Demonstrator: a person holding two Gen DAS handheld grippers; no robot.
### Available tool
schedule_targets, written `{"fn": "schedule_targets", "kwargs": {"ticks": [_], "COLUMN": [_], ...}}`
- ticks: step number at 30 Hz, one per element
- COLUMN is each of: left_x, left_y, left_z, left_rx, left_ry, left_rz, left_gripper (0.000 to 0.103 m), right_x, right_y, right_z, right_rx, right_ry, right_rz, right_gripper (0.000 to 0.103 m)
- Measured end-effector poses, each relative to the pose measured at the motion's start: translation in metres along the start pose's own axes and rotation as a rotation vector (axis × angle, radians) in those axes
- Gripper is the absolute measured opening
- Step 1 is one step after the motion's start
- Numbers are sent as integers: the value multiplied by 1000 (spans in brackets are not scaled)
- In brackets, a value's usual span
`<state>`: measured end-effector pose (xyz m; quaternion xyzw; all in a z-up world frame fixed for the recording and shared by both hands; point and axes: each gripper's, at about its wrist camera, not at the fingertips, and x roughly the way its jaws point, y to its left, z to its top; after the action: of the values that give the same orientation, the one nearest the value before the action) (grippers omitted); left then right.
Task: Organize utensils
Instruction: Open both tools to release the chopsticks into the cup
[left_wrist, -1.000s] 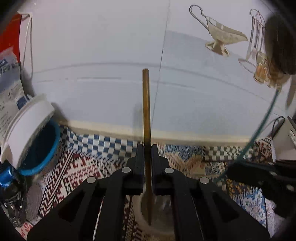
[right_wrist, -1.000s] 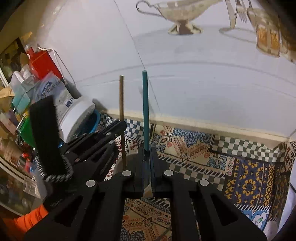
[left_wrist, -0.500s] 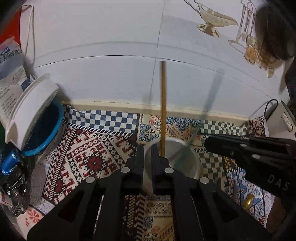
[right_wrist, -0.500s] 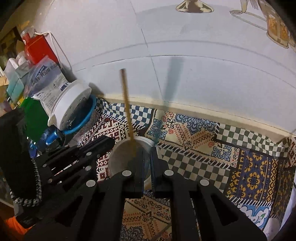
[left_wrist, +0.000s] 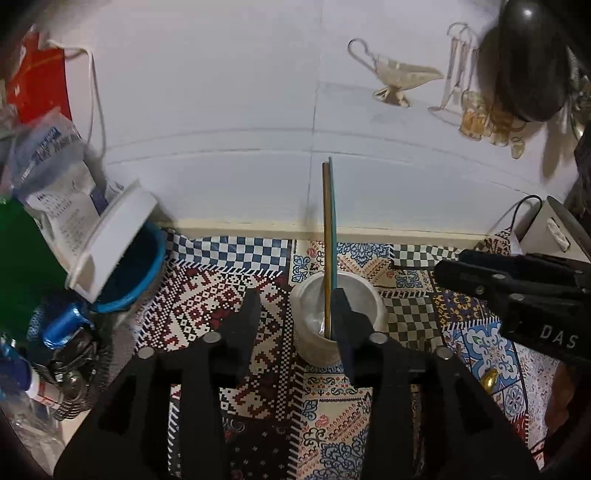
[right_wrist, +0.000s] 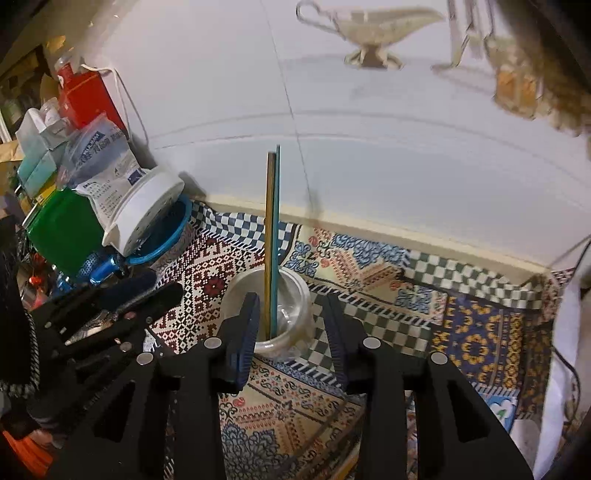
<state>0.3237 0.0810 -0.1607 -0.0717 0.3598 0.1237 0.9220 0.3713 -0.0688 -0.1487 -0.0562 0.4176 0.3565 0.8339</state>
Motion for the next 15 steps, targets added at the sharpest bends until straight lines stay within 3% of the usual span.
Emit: {"fn": "schedule_targets", "kwargs": {"ticks": [8,15], "left_x": [-31,-43], "left_y": [-17,-38], "left_z": [-4,-18], "left_rx": [32,78], "left_ry": [-27,-16], "left_rz": [-53,-114], "left_gripper": [56,60], "right_x": [-51,-88], "right_y": [0,-6], "right_z": [-13,-33], "right_rx": [8,53], "right_ry": [-92,-138], "right_rz": [-70,-142], "right_gripper": [40,44]}}
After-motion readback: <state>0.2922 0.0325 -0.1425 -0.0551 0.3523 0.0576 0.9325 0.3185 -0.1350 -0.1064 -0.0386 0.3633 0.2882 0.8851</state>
